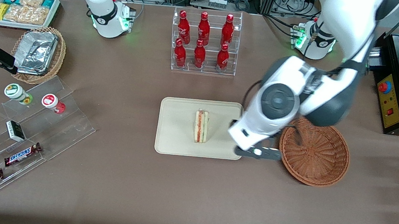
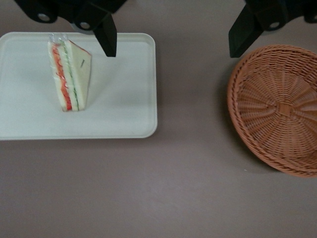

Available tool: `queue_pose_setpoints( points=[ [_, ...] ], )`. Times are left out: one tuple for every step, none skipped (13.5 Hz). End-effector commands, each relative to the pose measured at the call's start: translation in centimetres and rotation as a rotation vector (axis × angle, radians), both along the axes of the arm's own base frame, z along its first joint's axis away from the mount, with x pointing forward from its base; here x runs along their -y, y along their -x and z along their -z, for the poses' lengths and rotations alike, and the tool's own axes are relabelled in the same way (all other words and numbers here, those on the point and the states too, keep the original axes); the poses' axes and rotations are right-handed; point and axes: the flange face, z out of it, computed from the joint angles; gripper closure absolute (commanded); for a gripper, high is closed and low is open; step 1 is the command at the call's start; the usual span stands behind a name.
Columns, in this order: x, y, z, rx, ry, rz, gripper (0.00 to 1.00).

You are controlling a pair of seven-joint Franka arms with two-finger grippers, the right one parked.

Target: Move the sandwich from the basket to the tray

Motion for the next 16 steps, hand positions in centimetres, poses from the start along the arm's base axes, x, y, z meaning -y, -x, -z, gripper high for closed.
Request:
queue_pose_setpoints(
  points=[
    [-4.8, 0.8, -2.2, 0.012, 0.016, 0.014, 0.00],
    [-6.2, 0.9, -2.4, 0.003, 0.013, 0.029, 0.00],
    [-7.5, 1.0, -2.9, 0.002, 0.012, 0.032, 0.00],
    [-8.6, 1.2, -3.1, -0.004, 0.009, 0.041, 0.00],
    [-9.8, 1.4, -3.3, -0.009, 0.007, 0.051, 0.00],
    [-10.9, 1.6, -3.2, -0.011, 0.004, 0.064, 0.00],
    [-12.1, 2.3, -3.4, -0.011, 0.000, 0.078, 0.00],
    [-14.2, 2.6, -3.6, -0.006, 0.000, 0.064, 0.00],
    [-15.9, 2.8, -3.8, -0.009, 0.001, 0.038, 0.00],
    [-17.0, 3.3, -4.4, -0.009, 0.019, 0.019, 0.00],
    [-17.7, 3.8, -5.2, -0.006, 0.038, 0.002, 0.00],
    [-18.4, 4.1, -6.2, 0.001, 0.043, -0.011, 0.00],
    [-18.7, 4.5, -7.1, 0.011, 0.046, -0.012, 0.00],
    [-18.9, 5.2, -8.0, 0.001, 0.042, -0.012, 0.00],
    [-19.1, 6.0, -8.9, -0.016, 0.036, -0.009, 0.00],
    [-19.5, 6.9, -10.0, -0.024, 0.032, -0.004, 0.00]
  ],
)
